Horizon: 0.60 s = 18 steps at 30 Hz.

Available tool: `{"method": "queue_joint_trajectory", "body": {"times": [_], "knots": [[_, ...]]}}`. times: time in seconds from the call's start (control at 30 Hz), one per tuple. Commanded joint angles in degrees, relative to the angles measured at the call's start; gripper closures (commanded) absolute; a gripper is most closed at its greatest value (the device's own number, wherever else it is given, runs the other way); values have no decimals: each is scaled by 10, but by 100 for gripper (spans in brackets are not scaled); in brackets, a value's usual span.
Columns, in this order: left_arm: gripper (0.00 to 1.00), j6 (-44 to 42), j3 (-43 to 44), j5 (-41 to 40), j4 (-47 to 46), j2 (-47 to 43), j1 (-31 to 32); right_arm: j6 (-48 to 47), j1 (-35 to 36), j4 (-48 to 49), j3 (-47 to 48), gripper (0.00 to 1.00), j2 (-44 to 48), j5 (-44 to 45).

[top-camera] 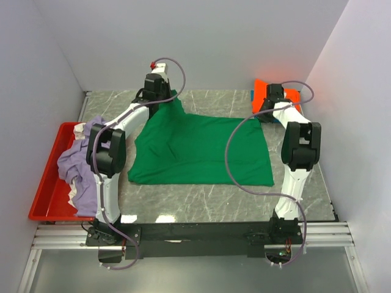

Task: Fold and stack the t-shirts
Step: Fold the tshirt

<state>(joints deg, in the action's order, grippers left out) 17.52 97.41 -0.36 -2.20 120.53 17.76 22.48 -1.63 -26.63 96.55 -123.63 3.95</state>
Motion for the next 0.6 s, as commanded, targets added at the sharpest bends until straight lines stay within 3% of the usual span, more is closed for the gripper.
{"method": "queue_joint_trajectory", "body": {"times": [0.0, 0.27, 0.57], "knots": [[100, 8, -16, -32, 10, -52, 19, 18, 4, 52, -33, 100, 72, 39], [100, 46, -62, -108, 81, -125, 52, 30, 8, 76, -133, 100, 160, 80], [100, 152, -165, -191, 174, -218, 76, 59, 14, 77, -234, 100, 246, 99]]}}
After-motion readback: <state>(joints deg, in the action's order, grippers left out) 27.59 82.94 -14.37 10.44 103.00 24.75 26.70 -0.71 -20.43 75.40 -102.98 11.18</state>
